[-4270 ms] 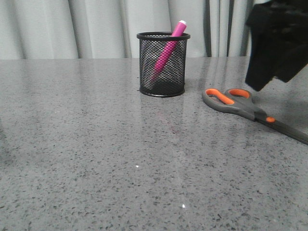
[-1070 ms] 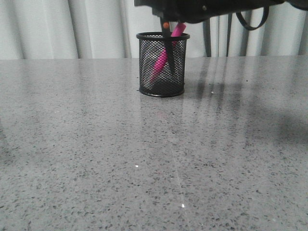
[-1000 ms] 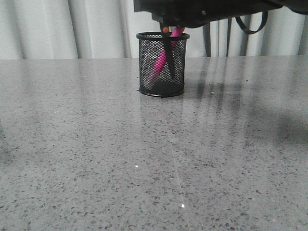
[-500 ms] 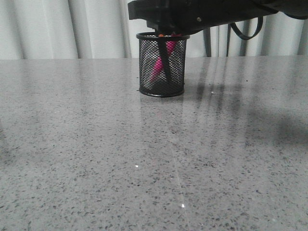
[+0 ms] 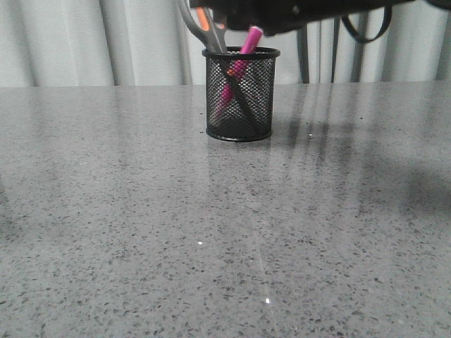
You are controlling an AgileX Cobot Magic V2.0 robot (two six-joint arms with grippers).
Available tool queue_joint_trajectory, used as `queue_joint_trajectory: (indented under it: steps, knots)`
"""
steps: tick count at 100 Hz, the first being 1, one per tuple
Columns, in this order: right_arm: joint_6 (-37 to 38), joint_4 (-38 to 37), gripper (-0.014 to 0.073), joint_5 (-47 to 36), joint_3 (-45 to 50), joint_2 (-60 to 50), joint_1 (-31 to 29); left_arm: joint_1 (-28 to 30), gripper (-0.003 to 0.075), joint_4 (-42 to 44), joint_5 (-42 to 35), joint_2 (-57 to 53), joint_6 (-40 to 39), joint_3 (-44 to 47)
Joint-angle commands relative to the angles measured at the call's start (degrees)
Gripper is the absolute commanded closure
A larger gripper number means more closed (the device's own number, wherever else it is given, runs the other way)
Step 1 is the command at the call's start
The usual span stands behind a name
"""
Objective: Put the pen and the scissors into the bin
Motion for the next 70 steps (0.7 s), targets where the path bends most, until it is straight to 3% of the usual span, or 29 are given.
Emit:
queue_joint_trajectory:
  steps: [1, 14, 33, 53, 70]
  knots:
    - [-0.02, -0.77, 0.03, -3.83, -1.34, -5.7, -0.08, 0.11, 0.0739, -1.64, -1.54, -0.31, -0.52, -1.58]
    - [-0.12, -0.77, 0.0385, -3.71, -0.54, -11.5, -0.08, 0.11, 0.0739, -1.53, -1.54, -0.31, -0.52, -1.58]
    - [-4.88, -0.77, 0.0671, -1.44, 2.18, -22.37, -2.02, 0.11, 0.0739, -1.44, -1.54, -0.31, -0.52, -1.58]
    - [-10.68, -0.77, 0.0663, 10.46, 6.65, -35.25, -6.54, 0.11, 0.0739, 0.27, -1.75, -0.45, -0.42, -1.43]
    - [-10.68, -0.77, 0.0663, 16.27, 14.95, -46.36, -11.23, 0.11, 0.0739, -0.75, -8.25, -5.23, -0.27, 2.77]
